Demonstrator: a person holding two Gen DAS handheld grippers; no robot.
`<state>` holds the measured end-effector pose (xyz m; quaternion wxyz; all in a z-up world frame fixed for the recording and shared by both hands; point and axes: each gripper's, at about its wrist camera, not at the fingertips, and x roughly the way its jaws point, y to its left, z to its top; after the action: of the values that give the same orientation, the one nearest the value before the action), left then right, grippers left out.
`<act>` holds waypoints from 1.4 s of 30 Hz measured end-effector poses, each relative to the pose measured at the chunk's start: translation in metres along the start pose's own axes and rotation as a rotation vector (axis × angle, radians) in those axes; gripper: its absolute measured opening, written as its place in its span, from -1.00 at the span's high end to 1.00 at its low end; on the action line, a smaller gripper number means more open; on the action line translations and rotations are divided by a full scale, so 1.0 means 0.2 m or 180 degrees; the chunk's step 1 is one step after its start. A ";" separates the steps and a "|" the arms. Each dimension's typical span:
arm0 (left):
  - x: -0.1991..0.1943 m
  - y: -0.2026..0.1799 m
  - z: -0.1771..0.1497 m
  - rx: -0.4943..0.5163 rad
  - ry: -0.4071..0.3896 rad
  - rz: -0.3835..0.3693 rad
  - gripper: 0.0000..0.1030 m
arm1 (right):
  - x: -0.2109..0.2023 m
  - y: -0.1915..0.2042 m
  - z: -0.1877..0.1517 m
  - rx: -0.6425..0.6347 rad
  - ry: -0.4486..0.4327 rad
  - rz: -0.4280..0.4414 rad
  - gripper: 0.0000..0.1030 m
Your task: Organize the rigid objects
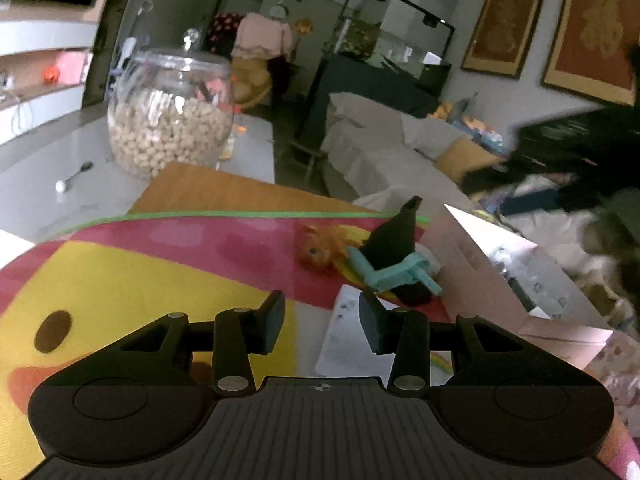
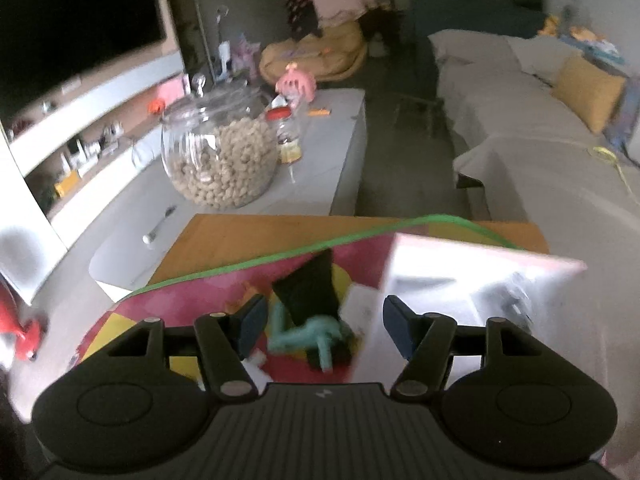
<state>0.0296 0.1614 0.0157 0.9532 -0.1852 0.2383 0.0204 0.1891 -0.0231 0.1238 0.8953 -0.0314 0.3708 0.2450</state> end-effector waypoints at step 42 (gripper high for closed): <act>-0.02 -0.10 -0.08 0.0344 0.1023 -0.1245 0.32 | 0.01 0.31 -0.22 -0.1486 0.1218 0.0274 0.80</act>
<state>0.0210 0.1374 0.0119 0.8974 -0.1774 0.3470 -0.2068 0.1317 0.0218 0.0985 0.7665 -0.2661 0.4673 0.3510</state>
